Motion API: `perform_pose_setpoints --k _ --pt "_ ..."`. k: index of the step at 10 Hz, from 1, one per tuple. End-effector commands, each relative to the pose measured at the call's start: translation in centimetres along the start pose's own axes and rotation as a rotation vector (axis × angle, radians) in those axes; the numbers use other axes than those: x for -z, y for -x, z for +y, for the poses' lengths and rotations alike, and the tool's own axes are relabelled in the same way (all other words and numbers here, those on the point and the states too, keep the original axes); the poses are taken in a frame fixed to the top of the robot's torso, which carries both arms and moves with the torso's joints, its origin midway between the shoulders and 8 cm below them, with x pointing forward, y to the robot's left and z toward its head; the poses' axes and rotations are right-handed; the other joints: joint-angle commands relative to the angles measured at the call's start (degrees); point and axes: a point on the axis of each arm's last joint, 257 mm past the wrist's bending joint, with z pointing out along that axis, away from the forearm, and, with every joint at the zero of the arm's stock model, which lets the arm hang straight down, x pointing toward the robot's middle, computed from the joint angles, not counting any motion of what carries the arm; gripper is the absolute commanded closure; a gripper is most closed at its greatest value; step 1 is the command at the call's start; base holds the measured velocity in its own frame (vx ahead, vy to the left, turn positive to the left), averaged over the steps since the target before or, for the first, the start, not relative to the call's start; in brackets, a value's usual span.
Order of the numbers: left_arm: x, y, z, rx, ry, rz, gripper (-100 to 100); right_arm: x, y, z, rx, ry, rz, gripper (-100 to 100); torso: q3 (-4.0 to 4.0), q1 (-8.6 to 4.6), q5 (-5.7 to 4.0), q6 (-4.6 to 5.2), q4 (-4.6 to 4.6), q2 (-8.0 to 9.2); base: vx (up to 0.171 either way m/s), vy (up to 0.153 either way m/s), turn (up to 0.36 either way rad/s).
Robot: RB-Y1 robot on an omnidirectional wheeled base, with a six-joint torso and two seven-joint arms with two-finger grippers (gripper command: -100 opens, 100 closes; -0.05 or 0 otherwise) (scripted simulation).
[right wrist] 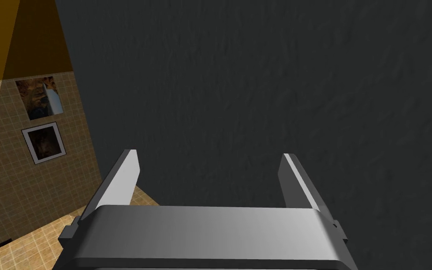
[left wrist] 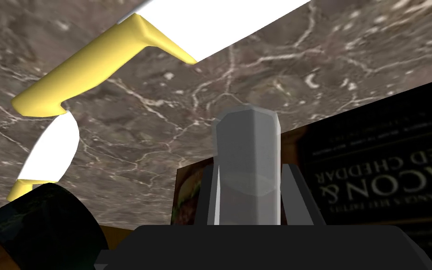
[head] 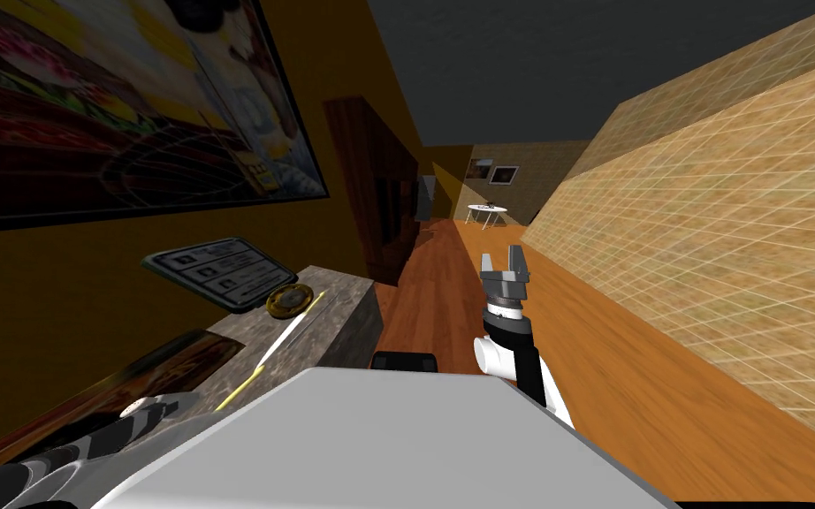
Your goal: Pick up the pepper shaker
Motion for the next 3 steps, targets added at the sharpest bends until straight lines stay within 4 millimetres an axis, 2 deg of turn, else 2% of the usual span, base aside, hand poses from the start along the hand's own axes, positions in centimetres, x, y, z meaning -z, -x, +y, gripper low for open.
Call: perform_pose_setpoints --k 1,2,3 --pt "0.35 0.61 -0.33 -0.005 -0.003 0.002 100 0.0 0.0 0.0 0.0 0.0 0.0 0 0.0 0.0 0.0 0.0 0.0 0.0 -0.022 -0.025 0.059" --pt "0.3 0.36 -0.07 -0.003 -0.001 0.001 100 0.0 0.0 0.0 0.0 0.0 0.0 0 0.01 -0.02 -0.02 -0.02 0.0 0.02 -0.009 -0.01 0.016" --pt "0.34 0.4 -0.07 -0.003 -0.001 0.001 0 0.0 0.0 0.0 0.0 0.0 0.0 0 0.0 0.04 0.02 0.01 0.0 -0.01 0.0 0.0 0.0"
